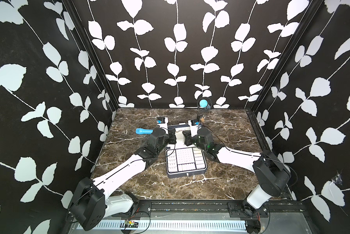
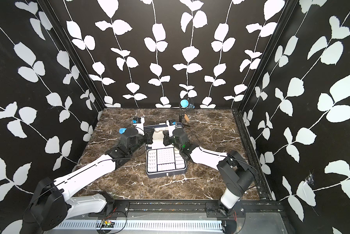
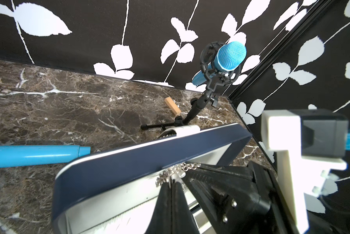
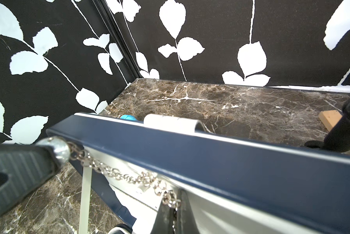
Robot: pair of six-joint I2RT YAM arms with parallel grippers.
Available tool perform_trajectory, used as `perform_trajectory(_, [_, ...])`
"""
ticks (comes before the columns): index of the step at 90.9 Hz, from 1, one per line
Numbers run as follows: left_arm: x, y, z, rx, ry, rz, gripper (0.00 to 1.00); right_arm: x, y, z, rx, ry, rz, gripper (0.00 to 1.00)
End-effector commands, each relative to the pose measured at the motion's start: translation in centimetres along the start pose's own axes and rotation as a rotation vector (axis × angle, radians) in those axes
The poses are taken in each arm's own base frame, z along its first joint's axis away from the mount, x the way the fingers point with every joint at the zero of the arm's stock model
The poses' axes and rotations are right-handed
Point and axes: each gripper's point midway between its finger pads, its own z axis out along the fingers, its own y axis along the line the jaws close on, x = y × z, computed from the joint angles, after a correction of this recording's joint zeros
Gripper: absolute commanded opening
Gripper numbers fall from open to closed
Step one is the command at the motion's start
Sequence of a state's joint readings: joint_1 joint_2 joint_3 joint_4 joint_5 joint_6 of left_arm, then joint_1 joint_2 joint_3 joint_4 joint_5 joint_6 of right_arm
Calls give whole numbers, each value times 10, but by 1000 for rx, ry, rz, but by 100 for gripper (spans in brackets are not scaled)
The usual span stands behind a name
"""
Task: Put jewelry chain into jewelry box
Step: Hang the necklace on the jewelry box clasp.
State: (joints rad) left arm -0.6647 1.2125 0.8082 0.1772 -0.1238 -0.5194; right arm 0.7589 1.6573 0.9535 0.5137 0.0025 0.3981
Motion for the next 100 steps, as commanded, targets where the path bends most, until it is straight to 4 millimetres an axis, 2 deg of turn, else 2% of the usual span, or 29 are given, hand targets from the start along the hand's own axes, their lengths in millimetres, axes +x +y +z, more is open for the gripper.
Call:
perform_trajectory(1, [9,4,2,1,24,13,0,-7,-2,3,-2,-37,20,0])
perform_trajectory(12, [12,5,3,-4,34,13,0,-7,-1,2,-6,-35,21,0])
perform_trajectory(31, [20,11,3,-27,58,16,0,-5,-2,-2,-4,-26,25,16])
perform_trajectory(56, [27,19,2,-65,85,16,0,-5,-1,-7,-4,-23,27,23])
perform_trajectory(60, [29,20,2,-71,93,16,0,-7,-1,-9,-5,-25,26,27])
perform_trajectory(67, [32,22,1,-78,105,14,0,-2,-2,-13,-2,-14,18,43])
perform_trajectory(70, [34,23,1,-83,113,14,0,-12,1,-22,-10,-41,12,48])
perform_trajectory(76, [38,26,1,-94,129,12,0,-15,1,-32,-5,-49,-2,52])
perform_trajectory(100, [59,48,-1,-206,199,-1,0,-19,-4,-73,32,-44,-66,55])
